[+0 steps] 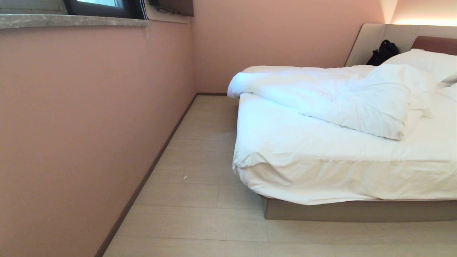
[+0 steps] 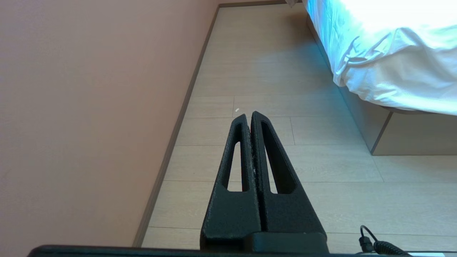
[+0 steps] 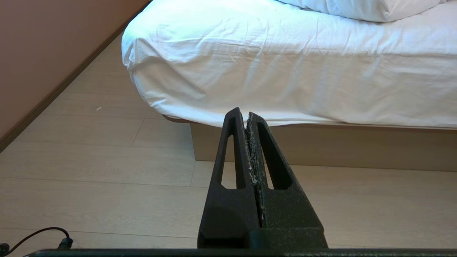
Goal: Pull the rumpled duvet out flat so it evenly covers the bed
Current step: Hold the folded corner of the quilt
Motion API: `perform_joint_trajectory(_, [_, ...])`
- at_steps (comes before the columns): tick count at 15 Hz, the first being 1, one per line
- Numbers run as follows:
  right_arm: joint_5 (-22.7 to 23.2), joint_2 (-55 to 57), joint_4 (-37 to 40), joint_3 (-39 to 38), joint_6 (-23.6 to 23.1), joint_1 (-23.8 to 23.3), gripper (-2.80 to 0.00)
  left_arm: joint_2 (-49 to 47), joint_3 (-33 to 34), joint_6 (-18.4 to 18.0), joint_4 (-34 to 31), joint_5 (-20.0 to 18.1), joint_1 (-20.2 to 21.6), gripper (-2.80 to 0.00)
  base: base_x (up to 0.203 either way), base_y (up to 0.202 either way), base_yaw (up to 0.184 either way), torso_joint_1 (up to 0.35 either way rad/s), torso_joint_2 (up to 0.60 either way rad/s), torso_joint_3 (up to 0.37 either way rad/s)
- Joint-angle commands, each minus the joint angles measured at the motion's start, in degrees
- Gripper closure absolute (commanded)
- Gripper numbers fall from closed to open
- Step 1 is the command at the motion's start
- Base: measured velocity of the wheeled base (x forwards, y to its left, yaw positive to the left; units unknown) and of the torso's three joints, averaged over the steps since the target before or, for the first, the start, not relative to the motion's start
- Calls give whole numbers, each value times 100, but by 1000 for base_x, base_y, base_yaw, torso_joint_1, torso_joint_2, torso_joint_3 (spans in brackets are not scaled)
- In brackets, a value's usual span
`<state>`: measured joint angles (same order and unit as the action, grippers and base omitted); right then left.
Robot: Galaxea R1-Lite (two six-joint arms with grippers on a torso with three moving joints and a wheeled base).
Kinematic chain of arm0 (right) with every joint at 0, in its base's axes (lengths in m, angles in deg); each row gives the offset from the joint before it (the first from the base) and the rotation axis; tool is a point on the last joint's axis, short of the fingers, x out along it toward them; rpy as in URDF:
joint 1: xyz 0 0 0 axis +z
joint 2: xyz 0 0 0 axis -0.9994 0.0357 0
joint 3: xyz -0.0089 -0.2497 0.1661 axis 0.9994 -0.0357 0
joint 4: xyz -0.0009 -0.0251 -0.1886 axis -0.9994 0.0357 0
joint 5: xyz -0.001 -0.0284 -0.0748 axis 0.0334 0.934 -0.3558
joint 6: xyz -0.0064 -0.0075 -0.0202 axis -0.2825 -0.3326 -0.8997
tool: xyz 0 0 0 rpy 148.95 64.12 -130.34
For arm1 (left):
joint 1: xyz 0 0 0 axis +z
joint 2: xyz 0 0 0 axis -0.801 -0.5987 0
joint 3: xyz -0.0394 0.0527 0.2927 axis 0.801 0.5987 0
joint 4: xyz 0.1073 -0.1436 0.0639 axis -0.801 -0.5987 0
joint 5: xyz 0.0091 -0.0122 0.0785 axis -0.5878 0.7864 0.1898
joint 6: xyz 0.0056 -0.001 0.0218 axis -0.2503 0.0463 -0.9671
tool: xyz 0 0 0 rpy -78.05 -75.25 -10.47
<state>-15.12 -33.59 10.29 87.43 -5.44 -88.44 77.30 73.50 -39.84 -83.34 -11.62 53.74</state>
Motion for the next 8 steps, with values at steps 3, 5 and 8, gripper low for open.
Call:
perform_joint_trajectory(3, [4, 6, -1, -1, -5, -4, 0, 2, 1, 25, 11, 0, 2, 0, 0, 0, 0, 0, 0, 0])
perform_joint_trajectory(5, [4, 6, -1, -1, -5, -4, 0, 2, 1, 25, 11, 0, 2, 0, 0, 0, 0, 0, 0, 0])
perform_joint_trajectory(8, [4, 6, -1, -1, -5, -4, 0, 2, 1, 25, 11, 0, 2, 0, 0, 0, 0, 0, 0, 0])
